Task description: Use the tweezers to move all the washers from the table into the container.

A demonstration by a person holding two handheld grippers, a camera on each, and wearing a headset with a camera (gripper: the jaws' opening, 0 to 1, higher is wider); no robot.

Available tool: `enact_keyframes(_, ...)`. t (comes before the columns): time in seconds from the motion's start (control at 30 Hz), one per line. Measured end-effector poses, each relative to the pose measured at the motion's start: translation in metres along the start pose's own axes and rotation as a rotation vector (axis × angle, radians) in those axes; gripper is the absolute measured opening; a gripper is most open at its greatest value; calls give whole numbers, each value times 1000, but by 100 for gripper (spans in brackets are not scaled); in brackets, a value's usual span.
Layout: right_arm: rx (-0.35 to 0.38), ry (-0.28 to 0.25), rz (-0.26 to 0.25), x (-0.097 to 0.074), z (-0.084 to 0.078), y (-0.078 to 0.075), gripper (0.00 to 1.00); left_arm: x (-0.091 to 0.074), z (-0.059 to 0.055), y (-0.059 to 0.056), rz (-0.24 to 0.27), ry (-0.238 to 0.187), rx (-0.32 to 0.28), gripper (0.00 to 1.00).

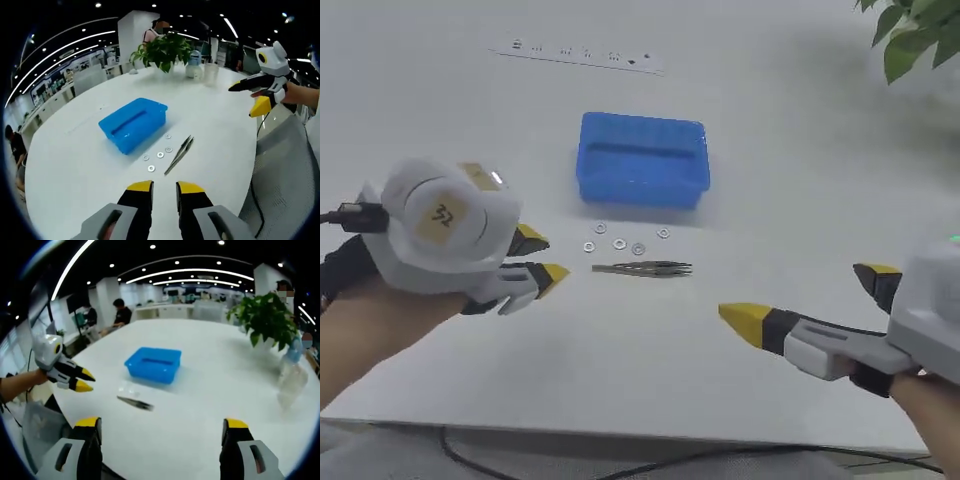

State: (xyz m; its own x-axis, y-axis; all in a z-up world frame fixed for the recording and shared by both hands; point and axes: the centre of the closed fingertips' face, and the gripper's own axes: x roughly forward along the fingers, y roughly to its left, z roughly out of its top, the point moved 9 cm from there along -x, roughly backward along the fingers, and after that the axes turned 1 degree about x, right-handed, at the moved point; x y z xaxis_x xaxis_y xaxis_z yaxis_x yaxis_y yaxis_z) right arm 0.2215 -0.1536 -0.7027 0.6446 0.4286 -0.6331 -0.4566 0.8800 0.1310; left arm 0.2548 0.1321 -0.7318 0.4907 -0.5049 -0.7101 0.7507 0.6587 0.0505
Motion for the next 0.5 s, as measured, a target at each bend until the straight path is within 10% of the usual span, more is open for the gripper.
enact_keyframes(0.5, 18, 46, 22, 12, -5, -4, 99, 61, -4, 10, -120, 50, 72, 8)
